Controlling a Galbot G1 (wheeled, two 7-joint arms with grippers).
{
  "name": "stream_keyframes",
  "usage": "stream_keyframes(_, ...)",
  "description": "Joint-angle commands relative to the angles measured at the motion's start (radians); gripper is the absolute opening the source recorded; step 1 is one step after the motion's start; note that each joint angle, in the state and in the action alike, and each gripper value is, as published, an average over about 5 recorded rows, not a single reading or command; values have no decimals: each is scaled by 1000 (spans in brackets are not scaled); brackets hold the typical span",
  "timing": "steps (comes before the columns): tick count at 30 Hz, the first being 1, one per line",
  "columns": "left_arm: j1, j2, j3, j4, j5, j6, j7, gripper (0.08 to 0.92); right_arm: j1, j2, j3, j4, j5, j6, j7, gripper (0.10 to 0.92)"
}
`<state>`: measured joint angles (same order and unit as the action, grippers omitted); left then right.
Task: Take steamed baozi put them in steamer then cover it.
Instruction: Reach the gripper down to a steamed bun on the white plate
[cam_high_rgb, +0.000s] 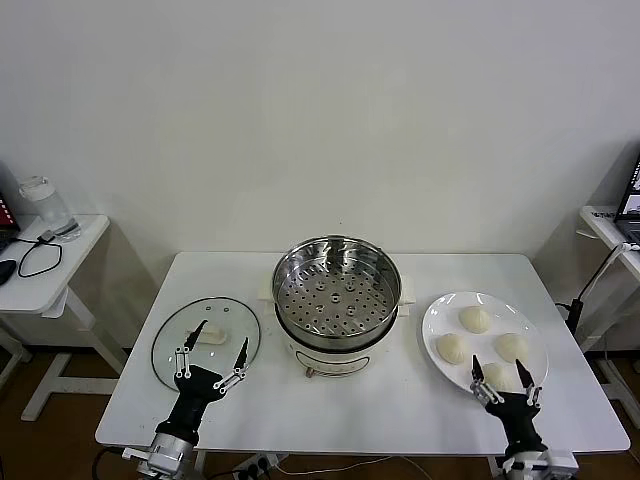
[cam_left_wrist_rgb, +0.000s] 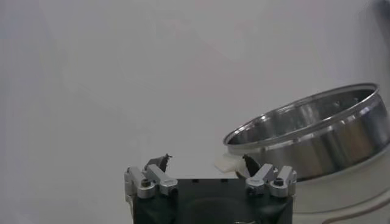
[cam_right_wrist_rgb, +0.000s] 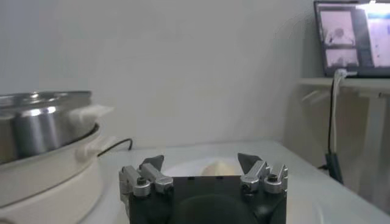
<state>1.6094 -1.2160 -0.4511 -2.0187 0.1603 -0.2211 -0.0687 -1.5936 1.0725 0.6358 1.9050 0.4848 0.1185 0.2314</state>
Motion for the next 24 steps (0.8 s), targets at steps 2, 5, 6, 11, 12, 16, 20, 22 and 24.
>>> stream_keyframes(2, 3, -1, 5, -2, 0, 3, 0, 823, 313, -178, -14, -49, 96, -217, 79, 823)
stream_keyframes(5, 3, -2, 6, -6, -1, 6, 1, 823, 478, -255, -88, -155, 135, -221, 35, 823)
stream_keyframes(6, 3, -2, 5, -6, -1, 6, 1, 823, 537, -282, -123, -199, 153, -223, 19, 823)
stream_keyframes(11, 3, 0, 0, -5, -1, 4, 2, 823, 793, -402, -354, -393, 253, -250, -122, 823)
stream_keyframes(12, 3, 0, -2, -5, -1, 3, 2, 823, 835, -425, -394, -431, 262, -261, -186, 823)
stream_keyframes(16, 5, 0, -5, -7, -2, 1, 3, 823, 1013, -504, -604, -577, 225, -263, -502, 823)
stream_keyframes(20, 7, -1, -5, -10, -3, 2, 3, 823, 1183, -552, -801, -723, 66, -236, -870, 823)
stream_keyframes(22, 8, -3, -5, -11, -3, 3, 3, 823, 1271, -560, -881, -782, -25, -196, -1042, 823)
stream_keyframes(24, 9, -4, -5, -10, -3, 3, 3, 823, 1359, -559, -956, -831, -102, -150, -1184, 823)
